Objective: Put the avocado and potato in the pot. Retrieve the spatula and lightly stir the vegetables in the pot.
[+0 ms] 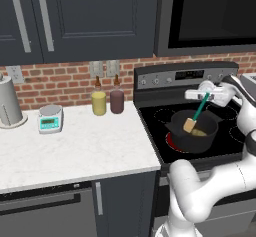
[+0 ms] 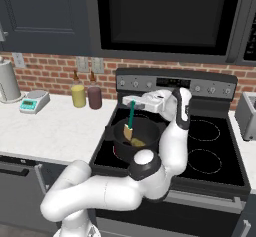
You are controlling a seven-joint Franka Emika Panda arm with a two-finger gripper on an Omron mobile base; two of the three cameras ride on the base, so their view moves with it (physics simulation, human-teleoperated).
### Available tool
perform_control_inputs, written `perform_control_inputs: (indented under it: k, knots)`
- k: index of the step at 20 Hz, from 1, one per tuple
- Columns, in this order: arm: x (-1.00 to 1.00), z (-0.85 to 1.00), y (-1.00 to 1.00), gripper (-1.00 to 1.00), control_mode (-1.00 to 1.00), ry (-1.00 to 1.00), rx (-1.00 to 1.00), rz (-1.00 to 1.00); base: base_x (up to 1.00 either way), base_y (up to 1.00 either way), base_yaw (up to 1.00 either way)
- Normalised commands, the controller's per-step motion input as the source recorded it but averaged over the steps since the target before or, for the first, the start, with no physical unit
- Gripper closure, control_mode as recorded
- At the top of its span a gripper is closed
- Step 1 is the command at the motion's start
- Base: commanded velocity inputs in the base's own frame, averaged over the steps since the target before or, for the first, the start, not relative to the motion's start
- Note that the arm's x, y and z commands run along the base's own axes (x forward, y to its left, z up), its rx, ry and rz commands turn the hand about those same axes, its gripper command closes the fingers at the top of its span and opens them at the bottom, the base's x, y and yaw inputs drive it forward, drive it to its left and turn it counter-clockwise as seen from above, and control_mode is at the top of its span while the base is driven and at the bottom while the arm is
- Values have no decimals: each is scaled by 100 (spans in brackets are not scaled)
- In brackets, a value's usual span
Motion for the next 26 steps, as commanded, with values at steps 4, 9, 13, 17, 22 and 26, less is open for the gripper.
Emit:
perform_control_inputs:
  k: [4,9,13,17,22,26]
  knots:
    - [-46,-8,0,100,-100,-1,-7,15,0,0,0]
    - [-14,33,0,100,-100,-7,0,6,0,0,0]
    - [-6,15,0,100,-100,-1,0,4,0,0,0]
    - [-1,-15,3,100,-100,-1,0,7,0,0,0]
    - [0,-7,11,100,-100,-6,1,13,0,0,0]
    - [0,-16,26,100,-100,-7,8,21,0,0,0]
